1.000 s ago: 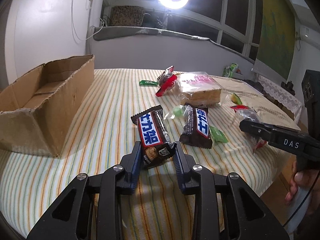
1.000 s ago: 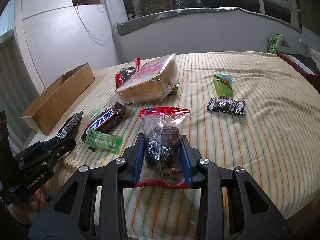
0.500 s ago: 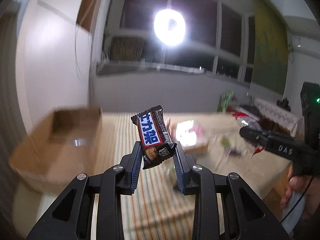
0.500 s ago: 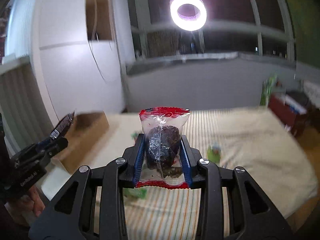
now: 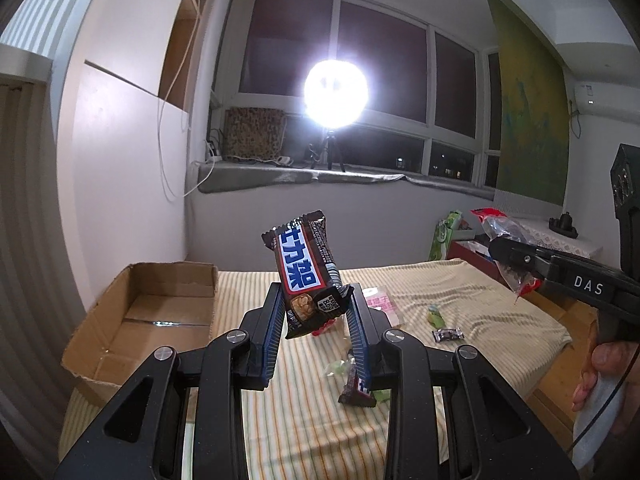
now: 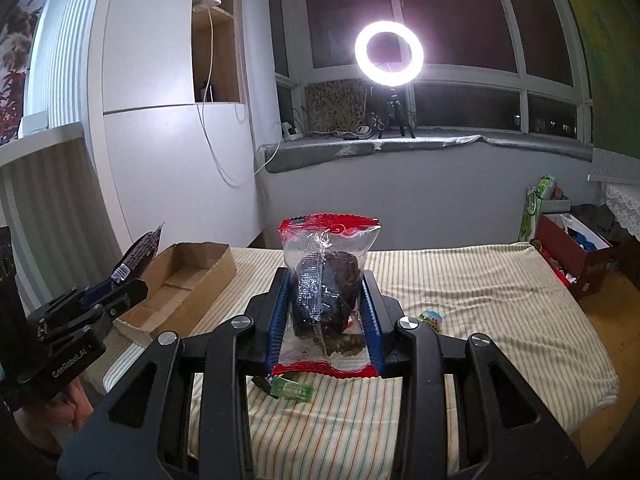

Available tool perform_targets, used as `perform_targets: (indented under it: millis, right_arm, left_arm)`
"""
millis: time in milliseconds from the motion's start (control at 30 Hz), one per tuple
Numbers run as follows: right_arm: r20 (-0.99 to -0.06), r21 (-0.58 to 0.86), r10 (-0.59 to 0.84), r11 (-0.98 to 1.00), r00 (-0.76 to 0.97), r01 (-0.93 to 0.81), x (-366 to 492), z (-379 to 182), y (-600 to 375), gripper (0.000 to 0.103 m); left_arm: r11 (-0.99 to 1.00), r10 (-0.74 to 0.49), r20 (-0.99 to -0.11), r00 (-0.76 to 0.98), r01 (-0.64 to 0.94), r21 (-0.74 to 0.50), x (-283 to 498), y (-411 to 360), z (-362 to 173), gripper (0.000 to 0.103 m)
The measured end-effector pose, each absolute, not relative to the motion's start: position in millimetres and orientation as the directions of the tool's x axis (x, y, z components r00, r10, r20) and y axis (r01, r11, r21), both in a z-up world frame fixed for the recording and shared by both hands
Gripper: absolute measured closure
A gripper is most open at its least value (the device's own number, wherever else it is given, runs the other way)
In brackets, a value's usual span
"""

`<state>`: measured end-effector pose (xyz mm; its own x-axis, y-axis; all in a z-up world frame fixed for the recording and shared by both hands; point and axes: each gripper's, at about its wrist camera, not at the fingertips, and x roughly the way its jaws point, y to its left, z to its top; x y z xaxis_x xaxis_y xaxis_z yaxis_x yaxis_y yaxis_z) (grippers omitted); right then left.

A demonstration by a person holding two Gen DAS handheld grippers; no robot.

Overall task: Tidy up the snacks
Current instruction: 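Carry both snacks to the cardboard box and open both tools to drop them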

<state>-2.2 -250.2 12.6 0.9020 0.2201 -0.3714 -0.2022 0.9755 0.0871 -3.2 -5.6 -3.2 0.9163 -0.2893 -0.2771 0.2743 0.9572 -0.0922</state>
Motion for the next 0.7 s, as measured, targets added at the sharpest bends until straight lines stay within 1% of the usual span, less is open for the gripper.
perform_targets:
  millis: [200, 333, 467, 633, 700]
  right_arm:
    - [-0.41, 0.061, 0.252, 0.967, 0.877, -0.249, 12, 8, -215, 0.068]
    - [-0.426, 0.037, 0.311, 0.944, 0.85, -0.326, 24, 9, -163, 0.068]
    - [-0.436, 0.023, 0.395, 0.903, 0.809, -0.428, 36, 10, -104, 0.068]
    - [-0.436, 0.029, 0.509, 0.832, 0.742, -0.554, 47, 7, -38, 0.068]
    - [-0.436, 0.034, 0.53, 0.817, 0.727, -0.575, 50, 5, -25, 0.068]
  left_arm:
    - [0.958, -0.285, -0.282, 0.916, 0.264, -0.11, -5, 7, -7, 0.074]
    - [0.967, -0.25, -0.287, 0.925, 0.223, -0.123, -6, 37, -12, 0.074]
    - [0.981, -0.173, -0.29, 0.941, 0.139, -0.133, -8, 84, -14, 0.074]
    - [0.992, -0.038, -0.294, 0.955, -0.001, -0.13, -18, 144, -14, 0.074]
    - [0.991, 0.005, -0.299, 0.954, -0.046, -0.129, -20, 163, -13, 0.074]
